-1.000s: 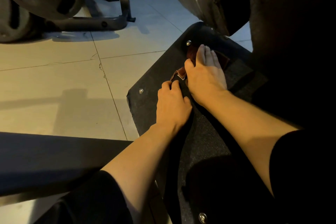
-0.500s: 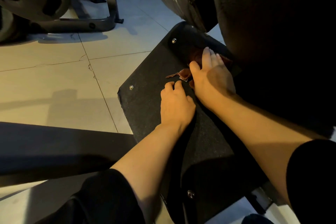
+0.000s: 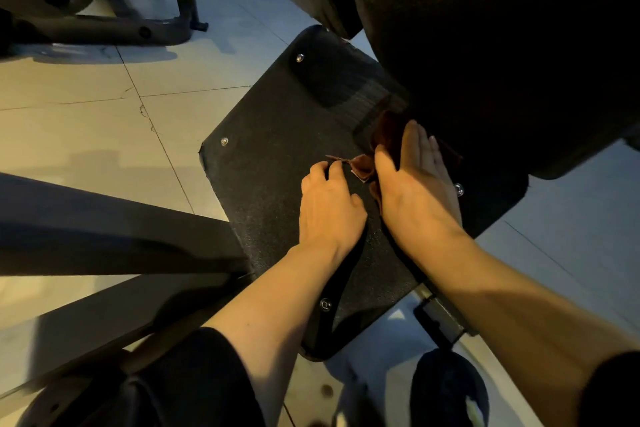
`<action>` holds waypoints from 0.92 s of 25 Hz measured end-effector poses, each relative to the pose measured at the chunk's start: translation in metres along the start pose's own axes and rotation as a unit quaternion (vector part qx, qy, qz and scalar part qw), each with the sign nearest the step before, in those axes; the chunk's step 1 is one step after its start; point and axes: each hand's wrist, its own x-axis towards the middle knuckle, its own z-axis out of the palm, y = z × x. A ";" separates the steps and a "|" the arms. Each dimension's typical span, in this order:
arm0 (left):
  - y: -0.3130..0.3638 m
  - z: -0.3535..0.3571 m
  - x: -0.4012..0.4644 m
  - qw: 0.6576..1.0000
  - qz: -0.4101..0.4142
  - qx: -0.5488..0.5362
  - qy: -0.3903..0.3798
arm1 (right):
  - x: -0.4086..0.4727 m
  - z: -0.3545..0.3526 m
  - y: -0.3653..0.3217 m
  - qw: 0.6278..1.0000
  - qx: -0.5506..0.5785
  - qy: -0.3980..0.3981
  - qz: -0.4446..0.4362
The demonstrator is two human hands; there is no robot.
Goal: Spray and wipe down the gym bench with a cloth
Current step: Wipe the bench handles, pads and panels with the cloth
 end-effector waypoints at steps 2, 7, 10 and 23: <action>-0.003 0.001 -0.002 1.000 0.001 0.002 0.006 | -0.003 -0.001 -0.003 1.000 0.012 0.011 0.000; -0.017 -0.009 0.014 1.000 -0.012 0.008 0.009 | 0.027 0.005 -0.014 1.000 0.003 0.011 -0.005; -0.027 -0.020 0.032 1.000 -0.018 0.019 0.004 | 0.053 0.010 -0.027 1.000 0.003 0.005 -0.007; -0.060 -0.044 0.099 0.998 -0.039 0.032 0.038 | 0.157 0.031 -0.078 0.998 -0.015 -0.006 -0.069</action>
